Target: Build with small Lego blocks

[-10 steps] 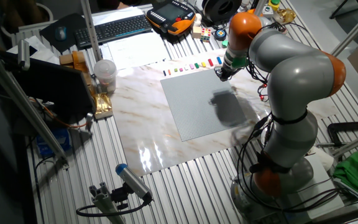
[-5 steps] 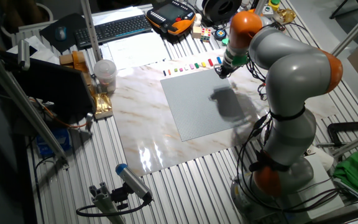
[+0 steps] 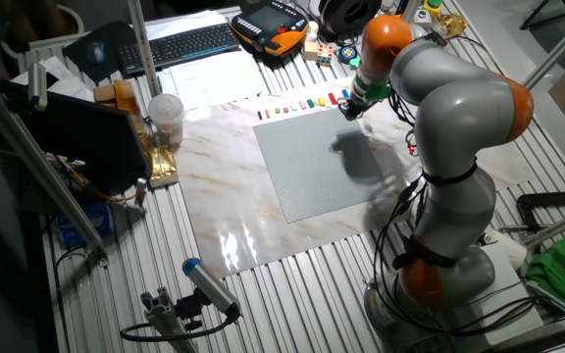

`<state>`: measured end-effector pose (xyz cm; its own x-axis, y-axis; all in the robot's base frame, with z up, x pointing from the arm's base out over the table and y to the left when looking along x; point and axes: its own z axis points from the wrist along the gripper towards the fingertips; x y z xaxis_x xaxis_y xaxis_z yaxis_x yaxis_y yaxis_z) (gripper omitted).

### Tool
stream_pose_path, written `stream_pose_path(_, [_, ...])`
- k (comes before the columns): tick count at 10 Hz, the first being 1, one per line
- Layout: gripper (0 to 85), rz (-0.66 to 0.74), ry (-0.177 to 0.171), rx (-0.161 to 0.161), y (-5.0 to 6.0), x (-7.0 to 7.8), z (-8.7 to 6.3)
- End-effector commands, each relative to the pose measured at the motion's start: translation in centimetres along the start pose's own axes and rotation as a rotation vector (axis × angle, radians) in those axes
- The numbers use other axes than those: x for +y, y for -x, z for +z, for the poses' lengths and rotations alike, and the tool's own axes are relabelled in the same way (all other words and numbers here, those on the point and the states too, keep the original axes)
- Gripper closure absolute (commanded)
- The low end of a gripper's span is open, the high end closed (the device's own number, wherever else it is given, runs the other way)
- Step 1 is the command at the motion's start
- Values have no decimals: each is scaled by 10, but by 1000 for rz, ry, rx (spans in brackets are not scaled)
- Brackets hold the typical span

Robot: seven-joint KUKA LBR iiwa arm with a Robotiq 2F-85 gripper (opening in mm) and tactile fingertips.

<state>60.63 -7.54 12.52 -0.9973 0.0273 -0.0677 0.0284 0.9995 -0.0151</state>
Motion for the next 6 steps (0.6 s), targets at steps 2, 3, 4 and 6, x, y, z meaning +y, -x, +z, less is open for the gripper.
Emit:
stream_pose_path(2, [843, -2, -7, -15, 3, 0, 5])
stream_pose_path(3, [843, 1, -7, -15, 5, -1, 6])
stream_pose_path(4, [843, 1, -4, -15, 6, -2, 8])
stream_pose_path(6, [843, -5, -10, -13, 8, -6, 11])
